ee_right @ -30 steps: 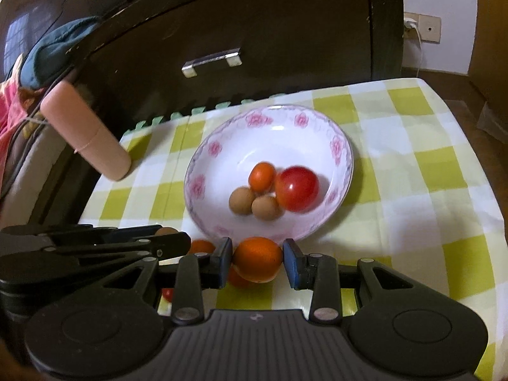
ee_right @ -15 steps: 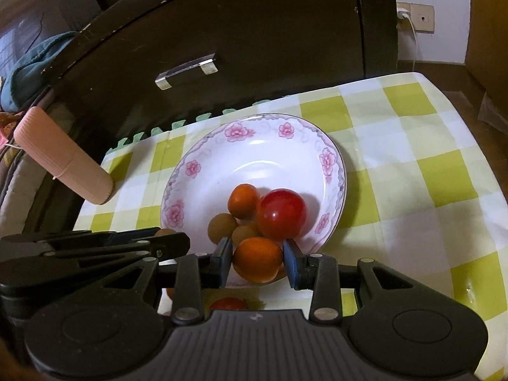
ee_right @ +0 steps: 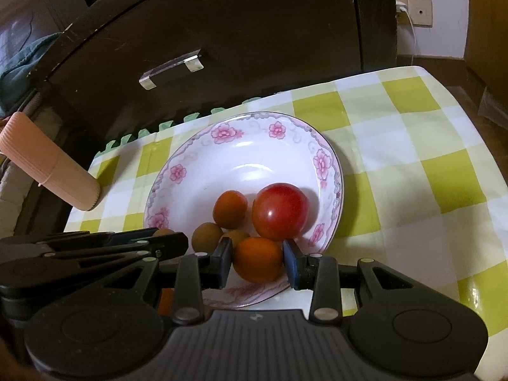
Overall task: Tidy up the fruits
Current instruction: 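Lower both held fruits over the inside of the white bowl, then open both grippers to release the fruits into the bowl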
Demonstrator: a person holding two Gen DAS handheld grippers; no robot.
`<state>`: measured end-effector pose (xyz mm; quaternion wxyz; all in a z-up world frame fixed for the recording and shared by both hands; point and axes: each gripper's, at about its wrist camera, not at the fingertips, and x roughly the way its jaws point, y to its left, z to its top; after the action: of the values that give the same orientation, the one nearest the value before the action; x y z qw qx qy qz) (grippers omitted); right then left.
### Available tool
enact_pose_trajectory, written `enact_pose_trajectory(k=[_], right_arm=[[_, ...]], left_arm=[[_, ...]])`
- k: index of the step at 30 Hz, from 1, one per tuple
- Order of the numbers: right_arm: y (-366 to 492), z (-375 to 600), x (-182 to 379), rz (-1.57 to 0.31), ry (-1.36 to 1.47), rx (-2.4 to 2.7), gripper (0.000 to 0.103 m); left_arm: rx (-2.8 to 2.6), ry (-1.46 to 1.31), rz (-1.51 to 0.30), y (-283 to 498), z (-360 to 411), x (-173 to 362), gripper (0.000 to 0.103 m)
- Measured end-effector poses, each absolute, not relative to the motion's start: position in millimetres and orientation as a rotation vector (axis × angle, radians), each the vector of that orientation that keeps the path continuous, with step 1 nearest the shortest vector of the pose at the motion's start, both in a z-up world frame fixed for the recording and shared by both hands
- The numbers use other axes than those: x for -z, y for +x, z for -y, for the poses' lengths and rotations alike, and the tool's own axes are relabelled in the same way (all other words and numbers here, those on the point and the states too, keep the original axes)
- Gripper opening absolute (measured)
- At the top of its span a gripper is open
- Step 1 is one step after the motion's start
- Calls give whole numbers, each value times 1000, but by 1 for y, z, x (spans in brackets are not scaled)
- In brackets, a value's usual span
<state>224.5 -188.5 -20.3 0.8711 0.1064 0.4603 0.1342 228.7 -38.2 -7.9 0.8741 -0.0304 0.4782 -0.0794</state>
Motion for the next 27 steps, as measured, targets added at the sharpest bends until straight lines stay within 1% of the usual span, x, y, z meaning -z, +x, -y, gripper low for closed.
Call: enact_pose_trajectory(k=[6,10,15,19,27], right_arm=[[228,189,19,-944,224,-278,34],[230,188,18,-940,221,-277,35],[231,191,17,-940,230,-269,35],[231,192,13,-934,232,-266,35],[226,193,2,-903,243,-262,35]], left_arm=[[167,-55,-988,231,37,7,31],[165,-60,-988,231,36,7,36],[162,-66,-984,231,36,5,39],[159,-70,-973,229,35,1,43],[161,-70,-944,221,34,-10,47]])
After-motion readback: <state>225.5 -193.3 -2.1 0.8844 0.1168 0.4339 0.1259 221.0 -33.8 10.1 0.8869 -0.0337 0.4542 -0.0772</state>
